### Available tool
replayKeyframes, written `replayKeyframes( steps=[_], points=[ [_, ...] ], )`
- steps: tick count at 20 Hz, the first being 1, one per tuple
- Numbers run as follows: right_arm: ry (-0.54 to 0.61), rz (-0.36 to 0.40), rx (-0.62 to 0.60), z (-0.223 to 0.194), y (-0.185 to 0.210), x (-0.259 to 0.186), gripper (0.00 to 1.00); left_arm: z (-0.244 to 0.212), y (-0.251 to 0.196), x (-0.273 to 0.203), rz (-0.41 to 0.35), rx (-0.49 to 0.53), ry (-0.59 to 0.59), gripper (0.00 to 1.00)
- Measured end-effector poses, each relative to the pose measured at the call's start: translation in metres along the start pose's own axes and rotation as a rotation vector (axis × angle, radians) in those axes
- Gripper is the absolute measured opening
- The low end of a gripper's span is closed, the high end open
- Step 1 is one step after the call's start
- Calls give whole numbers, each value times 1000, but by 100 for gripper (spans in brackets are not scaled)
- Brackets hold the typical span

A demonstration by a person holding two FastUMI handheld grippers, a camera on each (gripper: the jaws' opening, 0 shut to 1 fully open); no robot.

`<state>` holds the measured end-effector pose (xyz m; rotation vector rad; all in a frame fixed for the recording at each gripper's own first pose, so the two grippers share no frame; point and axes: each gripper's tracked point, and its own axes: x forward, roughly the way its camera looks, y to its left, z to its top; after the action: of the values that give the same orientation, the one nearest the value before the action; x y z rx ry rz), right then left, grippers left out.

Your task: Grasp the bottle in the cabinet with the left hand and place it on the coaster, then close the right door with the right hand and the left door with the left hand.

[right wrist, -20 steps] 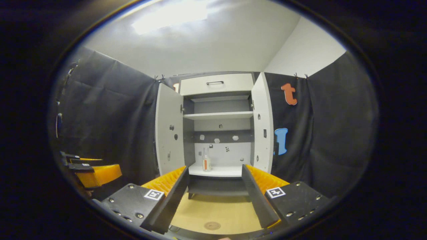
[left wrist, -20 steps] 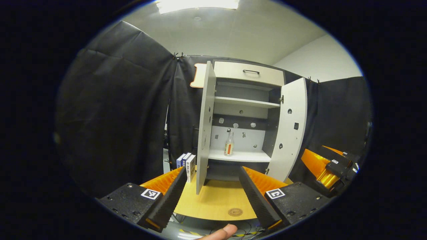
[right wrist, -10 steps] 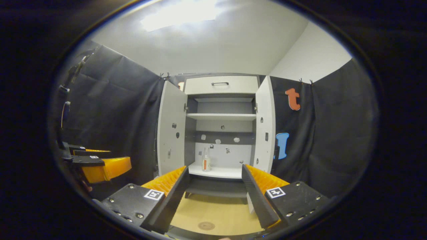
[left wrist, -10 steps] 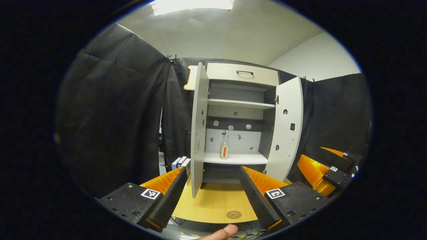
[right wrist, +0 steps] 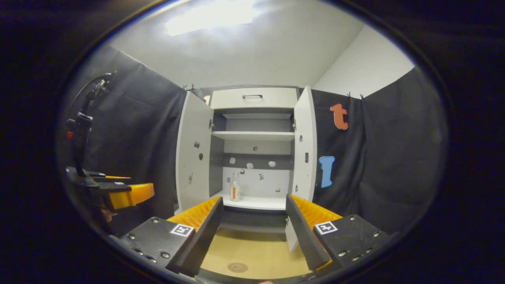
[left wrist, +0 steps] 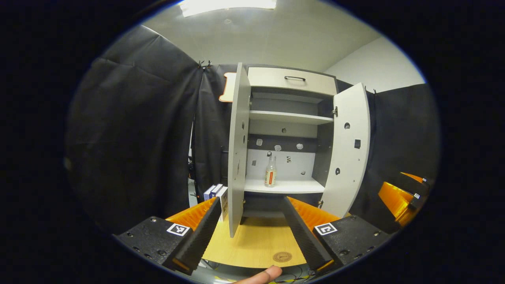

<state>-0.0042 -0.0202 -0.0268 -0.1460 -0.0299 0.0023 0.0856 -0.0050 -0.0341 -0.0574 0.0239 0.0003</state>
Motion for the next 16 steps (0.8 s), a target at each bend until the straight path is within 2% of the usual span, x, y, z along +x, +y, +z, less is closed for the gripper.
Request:
replayKeyframes(
  steps=[1, 2, 3, 4, 9, 12, 16],
  points=[
    [4, -6, -9, -8, -1, 6, 93, -9, 1, 11, -3, -6, 15, 99],
    [9, -8, -11, -17, -1, 12, 96, -15, 0, 27, -12, -11, 27, 99],
    [12, -17, -12, -24, -2, 20, 93, -18, -5, 45, -37, -6, 24, 98],
    [11, -29, -5, -28, -7, 30, 96, -22, -12, 64, -66, -1, 26, 98],
    [-12, -108, 50, -28, -24, 93, 96, -36, -51, 183, -208, 49, 15, 98],
    [-39, -142, 13, -24, -26, 128, 96, -38, -64, 257, -232, 62, 0, 99],
    [-4, -198, 37, -39, -32, 160, 94, -39, -62, 352, -183, 50, -32, 99]
  ],
)
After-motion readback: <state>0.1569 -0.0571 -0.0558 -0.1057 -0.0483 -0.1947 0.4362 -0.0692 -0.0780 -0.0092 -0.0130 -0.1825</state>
